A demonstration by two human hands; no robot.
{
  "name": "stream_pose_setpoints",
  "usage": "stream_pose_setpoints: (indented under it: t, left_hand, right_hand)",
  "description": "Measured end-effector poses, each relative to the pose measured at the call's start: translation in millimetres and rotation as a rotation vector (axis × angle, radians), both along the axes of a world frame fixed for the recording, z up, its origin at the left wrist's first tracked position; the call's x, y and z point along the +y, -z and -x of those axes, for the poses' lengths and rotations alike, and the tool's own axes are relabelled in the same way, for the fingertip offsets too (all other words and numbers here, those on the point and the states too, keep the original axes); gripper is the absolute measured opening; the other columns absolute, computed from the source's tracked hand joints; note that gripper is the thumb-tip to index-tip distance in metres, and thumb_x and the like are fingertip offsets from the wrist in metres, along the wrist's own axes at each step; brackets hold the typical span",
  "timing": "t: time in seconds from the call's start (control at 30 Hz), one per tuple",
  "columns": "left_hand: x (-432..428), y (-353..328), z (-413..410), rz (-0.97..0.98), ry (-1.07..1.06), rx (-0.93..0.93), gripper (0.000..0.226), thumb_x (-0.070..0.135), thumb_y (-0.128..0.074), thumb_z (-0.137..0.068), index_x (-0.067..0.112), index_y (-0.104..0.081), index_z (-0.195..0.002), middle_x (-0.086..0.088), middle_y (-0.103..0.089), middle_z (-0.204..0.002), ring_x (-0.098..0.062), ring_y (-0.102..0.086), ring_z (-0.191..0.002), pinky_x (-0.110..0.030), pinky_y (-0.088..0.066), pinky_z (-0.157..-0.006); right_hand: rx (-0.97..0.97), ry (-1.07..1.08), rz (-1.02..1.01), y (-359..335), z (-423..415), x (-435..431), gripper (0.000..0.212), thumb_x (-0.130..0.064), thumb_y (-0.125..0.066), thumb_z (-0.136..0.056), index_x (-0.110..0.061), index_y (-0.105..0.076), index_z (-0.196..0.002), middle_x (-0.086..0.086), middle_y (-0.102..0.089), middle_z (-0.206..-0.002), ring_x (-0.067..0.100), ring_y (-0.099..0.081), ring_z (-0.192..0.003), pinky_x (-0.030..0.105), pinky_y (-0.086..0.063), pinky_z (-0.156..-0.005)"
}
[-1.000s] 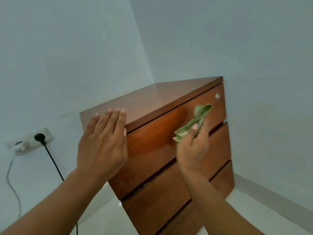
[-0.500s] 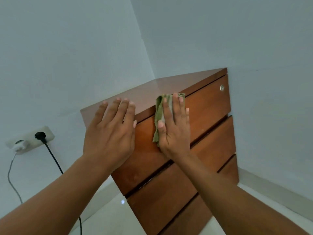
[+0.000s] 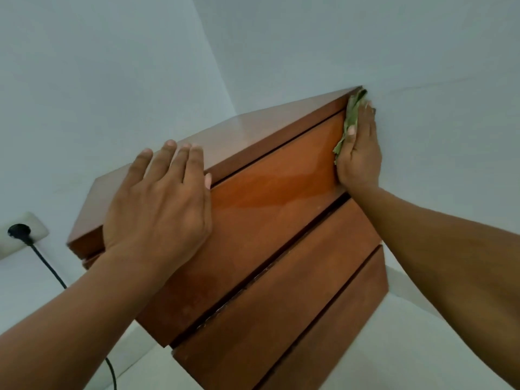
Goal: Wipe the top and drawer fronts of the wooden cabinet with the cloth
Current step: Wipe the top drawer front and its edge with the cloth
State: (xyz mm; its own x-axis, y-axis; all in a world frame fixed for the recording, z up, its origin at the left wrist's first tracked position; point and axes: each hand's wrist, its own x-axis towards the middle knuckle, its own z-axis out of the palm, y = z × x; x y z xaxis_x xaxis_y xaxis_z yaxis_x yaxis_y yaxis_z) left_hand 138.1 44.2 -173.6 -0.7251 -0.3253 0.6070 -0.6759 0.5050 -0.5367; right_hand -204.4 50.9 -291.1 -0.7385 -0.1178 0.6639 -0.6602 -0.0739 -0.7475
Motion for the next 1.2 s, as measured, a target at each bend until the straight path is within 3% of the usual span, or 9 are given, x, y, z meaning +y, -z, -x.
stream_pose_setpoints:
  t: [0.1, 0.17, 0.23, 0.37, 0.47, 0.53, 0.67, 0.87, 1.2]
  left_hand:
    - [1.5, 1.8, -2.9, 0.008, 0.052, 0.005, 0.061, 0.034, -0.017, -0.107, -0.002, -0.041, -0.151, -0.024, -0.048, -0.152, -0.038, -0.039, -0.146, -0.052, -0.027, -0.122]
    - [0.3, 5.0, -11.4, 0.042, 0.099, -0.01, 0.059, 0.031, -0.02, -0.107, -0.002, -0.038, -0.153, -0.025, -0.042, -0.156, -0.037, -0.035, -0.149, -0.052, -0.024, -0.123]
    - [-2.8, 10.1, -25.3, 0.103, 0.15, -0.065, 0.057, 0.027, -0.023, -0.108, -0.003, -0.03, -0.156, -0.025, -0.032, -0.161, -0.037, -0.027, -0.152, -0.052, -0.021, -0.125]
    - [-10.4, 18.0, -52.9, 0.23, 0.211, -0.115, 0.055, 0.021, -0.034, -0.108, 0.0, -0.027, -0.158, -0.023, -0.026, -0.164, -0.035, -0.026, -0.153, -0.051, -0.023, -0.124]
    - [-14.4, 20.4, -63.3, 0.265, 0.233, -0.069, 0.057, 0.022, -0.041, -0.105, -0.001, -0.03, -0.157, -0.022, -0.031, -0.163, -0.035, -0.03, -0.152, -0.051, -0.026, -0.123]
    - [-14.1, 23.3, -64.3, 0.241, 0.235, -0.047, 0.059, 0.03, -0.033, -0.107, -0.002, -0.029, -0.157, -0.023, -0.03, -0.163, -0.036, -0.029, -0.152, -0.051, -0.024, -0.123]
    - [-12.5, 32.8, -55.8, 0.275, 0.217, 0.035, 0.054, 0.022, -0.034, -0.108, -0.001, -0.03, -0.157, -0.022, -0.031, -0.163, -0.035, -0.028, -0.152, -0.051, -0.027, -0.122]
    - [-14.0, 41.0, -52.6, 0.333, 0.2, -0.089, 0.06, 0.015, -0.024, -0.103, -0.001, -0.016, -0.16, -0.022, -0.015, -0.168, -0.034, -0.012, -0.157, -0.049, -0.012, -0.127]
    - [-3.7, 68.8, -26.6, 0.181, 0.184, -0.257, 0.074, 0.034, -0.032, -0.101, -0.004, -0.01, -0.16, -0.024, -0.002, -0.169, -0.035, -0.003, -0.158, -0.047, -0.003, -0.128]
  right_hand:
    - [-0.4, 0.04, 0.214, -16.1, -22.2, 13.6, 0.041, -0.021, -0.031, -0.106, -0.021, -0.051, -0.143, 0.008, -0.067, -0.128, 0.026, -0.066, -0.114, 0.043, -0.053, -0.101]
    - [-0.702, 0.043, 0.405, -26.1, -54.2, 27.4, 0.034, -0.019, -0.033, -0.107, -0.021, -0.059, -0.128, 0.006, -0.072, -0.099, 0.022, -0.072, -0.081, 0.042, -0.063, -0.076]
    - [-0.793, 0.036, 0.474, -20.8, -108.2, 42.5, 0.033, -0.018, -0.035, -0.108, -0.019, -0.06, -0.129, 0.005, -0.072, -0.107, 0.019, -0.072, -0.086, 0.036, -0.062, -0.078]
    - [-0.491, -0.088, 0.339, 14.5, -268.2, 54.9, 0.037, -0.02, -0.04, -0.108, -0.024, -0.052, -0.143, -0.006, -0.06, -0.127, -0.002, -0.059, -0.111, 0.002, -0.045, -0.087]
    - [-0.054, -0.204, 0.111, 36.3, -357.4, 43.5, 0.047, -0.03, -0.039, -0.106, -0.027, -0.04, -0.153, -0.007, -0.04, -0.158, 0.006, -0.04, -0.141, 0.022, -0.03, -0.114]
    - [0.08, -0.207, -0.016, 48.0, -370.8, 34.5, 0.057, -0.042, -0.037, -0.103, -0.024, -0.034, -0.157, -0.003, -0.028, -0.165, 0.019, -0.038, -0.142, 0.033, -0.031, -0.114]
    - [-0.024, -0.048, -0.129, 49.1, -339.2, 16.0, 0.065, -0.047, -0.023, -0.104, -0.017, -0.019, -0.161, 0.006, -0.023, -0.165, 0.026, -0.032, -0.145, 0.035, -0.02, -0.118]
    - [-0.438, -0.071, -0.01, 30.2, -256.8, -10.0, 0.069, -0.049, -0.011, -0.104, -0.017, 0.011, -0.161, -0.001, 0.018, -0.17, 0.012, 0.02, -0.156, 0.041, 0.008, -0.128]
    - [-0.735, -0.004, -0.011, 2.0, -48.5, -8.9, 0.061, -0.034, -0.02, -0.109, -0.008, -0.006, -0.162, 0.015, -0.006, -0.17, 0.03, -0.008, -0.157, 0.046, -0.006, -0.127]
